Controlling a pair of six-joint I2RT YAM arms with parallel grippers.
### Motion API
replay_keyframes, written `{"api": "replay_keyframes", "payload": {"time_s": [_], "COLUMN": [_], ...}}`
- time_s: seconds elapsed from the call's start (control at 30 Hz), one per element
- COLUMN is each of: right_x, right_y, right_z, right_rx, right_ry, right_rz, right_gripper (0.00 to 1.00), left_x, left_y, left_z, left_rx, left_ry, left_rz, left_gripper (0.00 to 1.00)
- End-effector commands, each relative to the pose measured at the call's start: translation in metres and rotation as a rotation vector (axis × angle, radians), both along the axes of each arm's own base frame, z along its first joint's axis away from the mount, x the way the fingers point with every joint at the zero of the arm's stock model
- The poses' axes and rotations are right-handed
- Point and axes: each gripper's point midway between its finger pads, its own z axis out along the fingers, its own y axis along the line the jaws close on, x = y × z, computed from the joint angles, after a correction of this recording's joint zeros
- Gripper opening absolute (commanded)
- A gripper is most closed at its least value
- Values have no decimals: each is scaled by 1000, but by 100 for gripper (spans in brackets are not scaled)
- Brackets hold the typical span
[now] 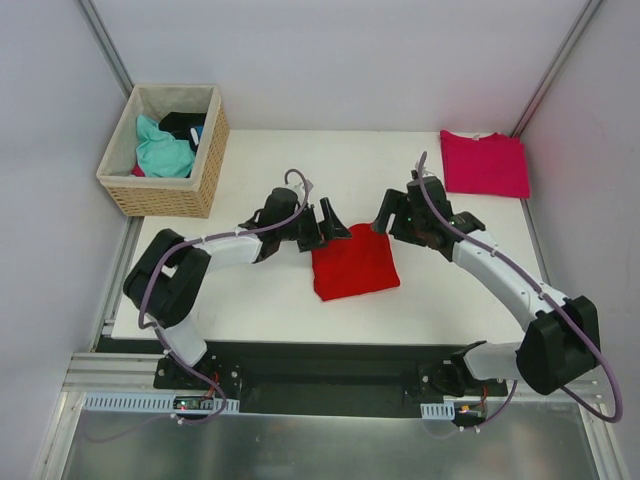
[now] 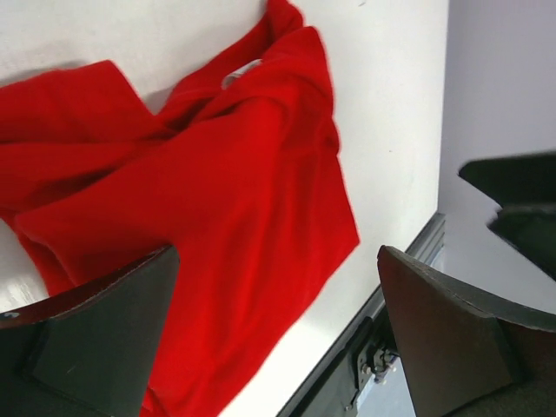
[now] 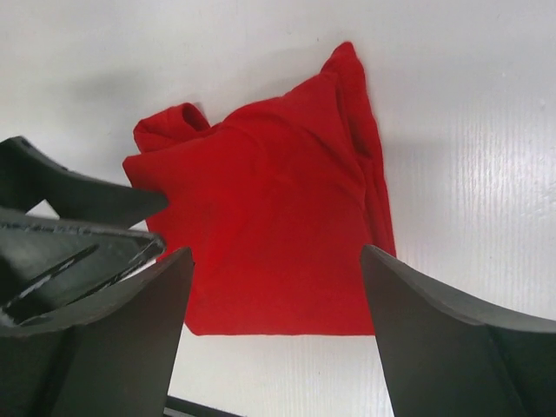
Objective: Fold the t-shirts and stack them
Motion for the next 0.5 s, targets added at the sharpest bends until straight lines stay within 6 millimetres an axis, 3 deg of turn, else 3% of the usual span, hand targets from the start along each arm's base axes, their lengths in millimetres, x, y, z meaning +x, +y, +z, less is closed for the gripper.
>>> {"api": "replay_keyframes", "payload": {"time_s": [0.0,0.47], "right_x": [-19,-65], "right_y": [8,17], "right_z": [-7,-79], "right_rx": [59,56], "right_ry": [45,202], "right_rz": [4,47], "right_gripper": [81,80], "left_x": [13,19], "left_y": [-8,-7], "left_z": [-3,-13], "left_rx": [-52,-52], "left_ry": [-17,-11], "left_rz": [-2,10], "left_gripper": [99,99]}}
